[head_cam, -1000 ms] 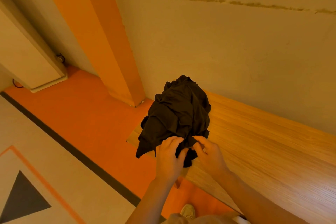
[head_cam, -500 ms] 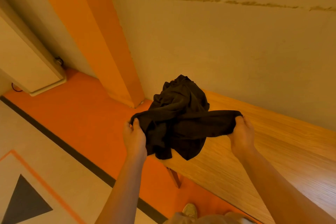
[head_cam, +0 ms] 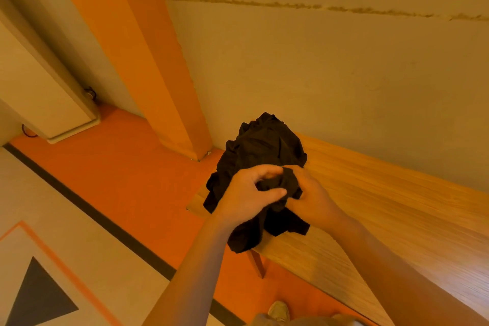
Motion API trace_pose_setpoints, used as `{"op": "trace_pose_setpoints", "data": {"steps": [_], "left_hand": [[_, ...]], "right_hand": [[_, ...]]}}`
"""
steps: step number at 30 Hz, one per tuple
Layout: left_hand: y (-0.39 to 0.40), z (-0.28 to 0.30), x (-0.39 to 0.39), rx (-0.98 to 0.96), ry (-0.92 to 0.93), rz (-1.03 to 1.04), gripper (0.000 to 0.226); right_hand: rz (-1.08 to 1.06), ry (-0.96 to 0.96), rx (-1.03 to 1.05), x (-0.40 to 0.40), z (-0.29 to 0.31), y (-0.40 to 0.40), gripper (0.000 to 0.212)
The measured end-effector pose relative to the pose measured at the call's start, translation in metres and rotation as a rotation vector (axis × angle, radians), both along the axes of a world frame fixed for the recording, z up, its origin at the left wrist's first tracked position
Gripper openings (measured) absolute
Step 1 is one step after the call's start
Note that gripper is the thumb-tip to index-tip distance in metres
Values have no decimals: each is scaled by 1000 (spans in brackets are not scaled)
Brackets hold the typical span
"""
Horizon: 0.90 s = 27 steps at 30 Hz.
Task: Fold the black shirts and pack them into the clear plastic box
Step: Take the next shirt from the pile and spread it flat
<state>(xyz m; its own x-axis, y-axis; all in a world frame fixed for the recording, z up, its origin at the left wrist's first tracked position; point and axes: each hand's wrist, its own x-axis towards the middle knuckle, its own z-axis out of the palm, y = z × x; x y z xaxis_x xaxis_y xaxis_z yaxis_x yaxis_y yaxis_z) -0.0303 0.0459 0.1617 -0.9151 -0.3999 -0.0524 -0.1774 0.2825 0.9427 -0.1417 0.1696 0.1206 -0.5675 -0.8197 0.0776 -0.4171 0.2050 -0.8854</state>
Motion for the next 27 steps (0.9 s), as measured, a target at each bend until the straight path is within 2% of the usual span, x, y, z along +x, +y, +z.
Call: {"op": "trace_pose_setpoints", "data": {"steps": [1, 4, 6, 8, 10, 11, 12, 14, 19, 21, 27], "left_hand": [[1, -3, -1, -60, -11, -1, 40], [3, -15, 1, -83, 5, 79, 54], [8, -23, 1, -162, -31, 55, 58], [17, -31, -1, -184, -53, 56, 42], [22, -35, -7, -187, -4, 193, 10], [21, -34, -10, -208, 28, 269, 7], [20, -34, -11, -214, 49, 330, 14], [12, -28, -10, -169, 83, 391, 14], [-19, -23, -3, -178, 86, 451, 22], [-27, -20, -2, -199, 92, 474, 23], [-29, -14, -7, -279, 157, 490, 21]], "right_hand": [[-56, 14, -8, 0, 1, -1, 39], [-258, -65, -30, -6, 4, 0, 34], [-287, -115, -59, -11, 8, 2, 31], [-252, -118, -68, -13, 12, 3, 30], [-215, -111, -93, -14, 13, 2, 38], [-205, -114, -111, -14, 14, 3, 41], [-204, -117, -127, -15, 15, 4, 44], [-236, -146, -178, -17, 20, 9, 46], [-305, -322, -312, -25, 36, 21, 28], [-309, -365, -311, -27, 38, 21, 26], [-295, -338, -235, -23, 36, 14, 26]]}}
